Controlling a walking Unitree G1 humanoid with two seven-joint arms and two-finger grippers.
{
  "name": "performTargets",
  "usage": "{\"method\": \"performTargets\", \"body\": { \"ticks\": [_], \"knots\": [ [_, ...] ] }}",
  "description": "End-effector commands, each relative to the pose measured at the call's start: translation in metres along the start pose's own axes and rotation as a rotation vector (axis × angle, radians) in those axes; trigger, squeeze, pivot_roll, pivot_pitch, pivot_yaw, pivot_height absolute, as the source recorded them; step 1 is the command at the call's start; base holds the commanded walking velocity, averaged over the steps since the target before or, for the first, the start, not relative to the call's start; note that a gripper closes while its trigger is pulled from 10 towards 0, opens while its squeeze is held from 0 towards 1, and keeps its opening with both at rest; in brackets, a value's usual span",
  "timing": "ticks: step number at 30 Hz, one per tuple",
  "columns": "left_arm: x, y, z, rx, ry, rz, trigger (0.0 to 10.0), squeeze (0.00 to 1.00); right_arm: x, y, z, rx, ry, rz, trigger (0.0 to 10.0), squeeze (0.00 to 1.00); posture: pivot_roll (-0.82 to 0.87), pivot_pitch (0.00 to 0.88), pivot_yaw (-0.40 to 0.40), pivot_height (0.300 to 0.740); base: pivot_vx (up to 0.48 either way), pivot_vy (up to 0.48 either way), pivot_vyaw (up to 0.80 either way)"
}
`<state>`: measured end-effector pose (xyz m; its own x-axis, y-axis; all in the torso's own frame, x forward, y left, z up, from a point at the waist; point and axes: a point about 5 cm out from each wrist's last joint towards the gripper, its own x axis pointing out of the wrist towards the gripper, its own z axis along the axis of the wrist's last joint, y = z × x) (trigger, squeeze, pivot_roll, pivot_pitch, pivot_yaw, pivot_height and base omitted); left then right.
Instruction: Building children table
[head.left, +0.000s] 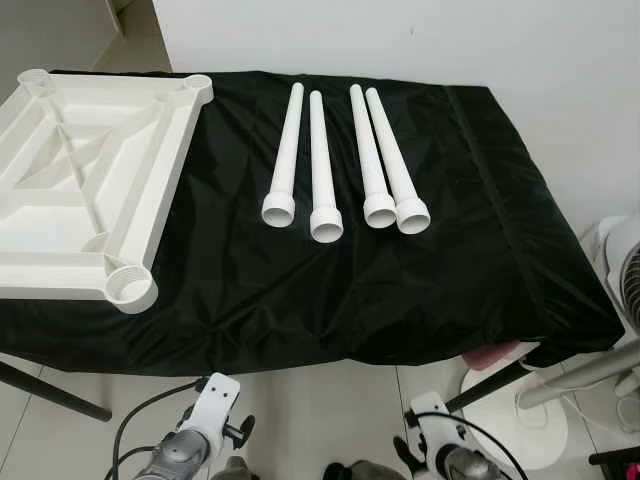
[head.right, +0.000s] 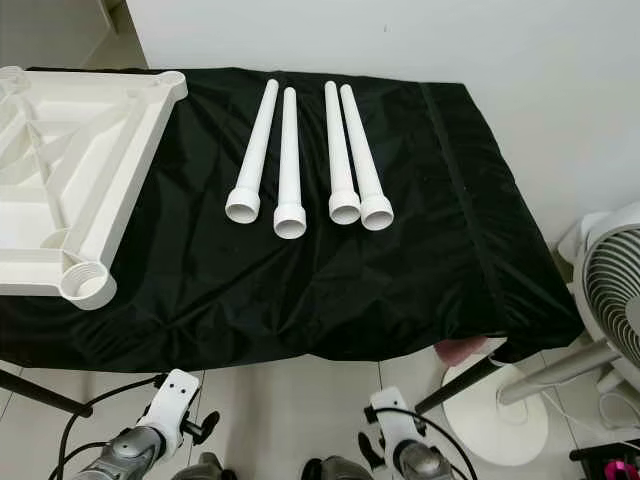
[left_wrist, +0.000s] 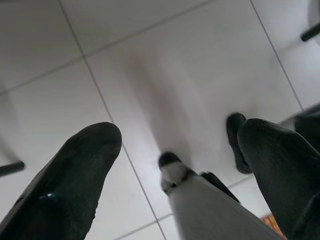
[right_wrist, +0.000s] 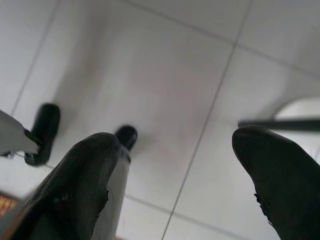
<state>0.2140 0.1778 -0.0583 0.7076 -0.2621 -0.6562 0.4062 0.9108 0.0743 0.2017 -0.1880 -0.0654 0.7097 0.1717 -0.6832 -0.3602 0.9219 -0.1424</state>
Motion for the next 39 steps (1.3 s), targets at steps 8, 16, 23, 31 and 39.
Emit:
{"method": "performTargets", "body": {
  "ticks": [8, 16, 23, 31, 39],
  "knots": [
    [-0.007, 0.008, 0.024, -0.040, -0.206, -0.212, 10.0, 0.00, -0.002, -0.010, 0.026, -0.053, -0.180, 0.096, 10.0, 0.00, -0.05, 0.142, -0.027, 0.740, 0.000, 0.000, 0.00],
    [-0.032, 0.001, 0.037, 0.142, -0.342, -0.505, 10.0, 0.00, -0.016, -0.018, 0.043, -0.105, -0.351, 0.313, 10.0, 0.00, -0.07, 0.160, -0.036, 0.740, 0.000, 0.000, 0.00],
    [-0.053, -0.005, 0.039, 0.248, -0.397, -0.587, 10.0, 0.00, -0.034, -0.021, 0.051, -0.182, -0.436, 0.454, 10.0, 0.00, -0.07, 0.185, -0.039, 0.740, 0.000, 0.000, 0.00],
    [-0.085, -0.012, 0.035, 0.347, -0.373, -0.714, 10.0, 0.00, -0.066, -0.017, 0.054, -0.274, -0.443, 0.712, 10.0, 0.00, -0.06, 0.210, -0.042, 0.740, 0.000, 0.000, 0.00],
    [-0.119, -0.017, 0.038, 0.399, -0.300, -0.872, 10.0, 0.00, -0.101, -0.017, 0.058, -0.337, -0.411, 0.945, 10.0, 0.00, -0.06, 0.253, -0.045, 0.740, 0.000, 0.000, 0.00]
  ]
}}
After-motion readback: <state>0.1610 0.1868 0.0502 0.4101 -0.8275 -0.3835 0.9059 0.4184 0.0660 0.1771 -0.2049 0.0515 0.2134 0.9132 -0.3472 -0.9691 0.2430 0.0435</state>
